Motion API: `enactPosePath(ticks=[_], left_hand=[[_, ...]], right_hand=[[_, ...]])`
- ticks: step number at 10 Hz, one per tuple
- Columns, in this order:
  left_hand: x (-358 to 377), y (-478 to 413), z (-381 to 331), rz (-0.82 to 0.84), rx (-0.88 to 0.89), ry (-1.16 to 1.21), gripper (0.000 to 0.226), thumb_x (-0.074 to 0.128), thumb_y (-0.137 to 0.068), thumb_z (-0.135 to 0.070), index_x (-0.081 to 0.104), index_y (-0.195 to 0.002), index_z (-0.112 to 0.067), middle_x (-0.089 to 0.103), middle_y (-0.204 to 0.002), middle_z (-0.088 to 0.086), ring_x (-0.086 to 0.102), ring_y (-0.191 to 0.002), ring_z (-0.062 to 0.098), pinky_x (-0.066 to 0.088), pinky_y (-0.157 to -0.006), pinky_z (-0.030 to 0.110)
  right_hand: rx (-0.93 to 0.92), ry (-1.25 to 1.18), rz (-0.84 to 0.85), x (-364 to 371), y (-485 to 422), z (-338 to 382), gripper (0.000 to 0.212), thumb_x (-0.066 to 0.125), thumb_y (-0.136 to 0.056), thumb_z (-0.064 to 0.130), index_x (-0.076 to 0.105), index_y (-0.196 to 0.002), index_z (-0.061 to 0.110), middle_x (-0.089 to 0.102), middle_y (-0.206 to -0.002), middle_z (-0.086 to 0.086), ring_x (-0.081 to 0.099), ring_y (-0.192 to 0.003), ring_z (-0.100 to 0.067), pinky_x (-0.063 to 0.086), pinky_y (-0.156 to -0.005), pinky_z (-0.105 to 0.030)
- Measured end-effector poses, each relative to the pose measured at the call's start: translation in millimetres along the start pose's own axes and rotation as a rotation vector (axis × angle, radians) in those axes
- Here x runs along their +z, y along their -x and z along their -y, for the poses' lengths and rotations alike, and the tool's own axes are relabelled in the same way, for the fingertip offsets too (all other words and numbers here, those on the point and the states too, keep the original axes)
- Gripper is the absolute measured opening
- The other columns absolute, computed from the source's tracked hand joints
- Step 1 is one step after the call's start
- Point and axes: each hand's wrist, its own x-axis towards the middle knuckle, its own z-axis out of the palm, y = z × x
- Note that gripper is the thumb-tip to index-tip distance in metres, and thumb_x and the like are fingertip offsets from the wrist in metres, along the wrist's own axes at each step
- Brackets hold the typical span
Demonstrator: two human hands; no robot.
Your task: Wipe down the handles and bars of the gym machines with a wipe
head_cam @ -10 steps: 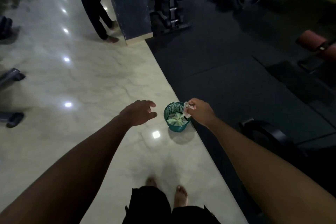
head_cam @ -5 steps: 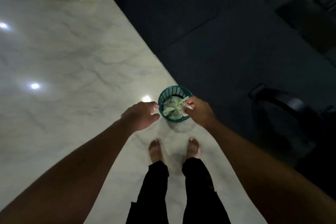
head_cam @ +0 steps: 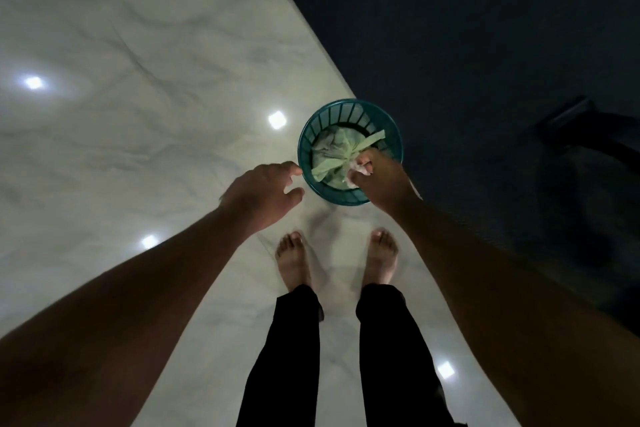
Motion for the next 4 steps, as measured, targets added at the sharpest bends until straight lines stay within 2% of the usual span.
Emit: enactPosePath(ticks=[1, 2, 3, 4], left_hand=[[4, -15, 4, 0.009, -0.024, 0.013, 0.043, 0.057, -0.091, -0.045, 0.053, -0.131, -0.030, 0.067, -0.120, -0.004, 0.064, -0.103, 0.018, 0.053, -0.090, 0.039], [3, -21, 4, 0.016, -0.026, 0.004, 0.043, 0.057, -0.092, -0.045, 0.053, -0.131, -0.030, 0.067, -0.120, -0.004, 0.064, -0.103, 0.017, 0.053, -0.089, 0.037], [-3, -22, 1, 0.013, -0.024, 0.022, 0.040, 0.057, -0.091, -0.046, 0.055, -0.128, -0.031, 0.068, -0.116, -0.006, 0.064, -0.100, 0.015, 0.053, -0.087, 0.036], [-11, -20, -1, -0.019, -0.012, 0.044, 0.038, 0.057, -0.091, -0.045, 0.056, -0.126, -0.031, 0.069, -0.115, -0.006, 0.065, -0.097, 0.015, 0.054, -0.086, 0.036]], right_hand=[[0.000, -0.017, 0.017, 9, -9, -13, 0.025, 0.066, -0.090, 0.015, 0.062, -0.111, 0.002, 0.066, -0.110, -0.016, 0.063, -0.103, -0.028, 0.038, -0.075, -0.019], [0.038, -0.072, 0.021, 12, -14, -18, 0.026, 0.069, -0.085, 0.018, 0.063, -0.107, 0.006, 0.069, -0.105, -0.012, 0.064, -0.100, -0.026, 0.049, -0.084, -0.028], [0.002, -0.032, -0.004, 8, -16, -19, 0.024, 0.069, -0.084, 0.017, 0.065, -0.106, 0.006, 0.070, -0.105, -0.011, 0.065, -0.099, -0.026, 0.050, -0.086, -0.032], [-0.009, -0.027, -0.007, 2, -15, -16, 0.023, 0.068, -0.086, 0.016, 0.066, -0.106, 0.005, 0.070, -0.106, -0.011, 0.065, -0.100, -0.027, 0.049, -0.085, -0.030]])
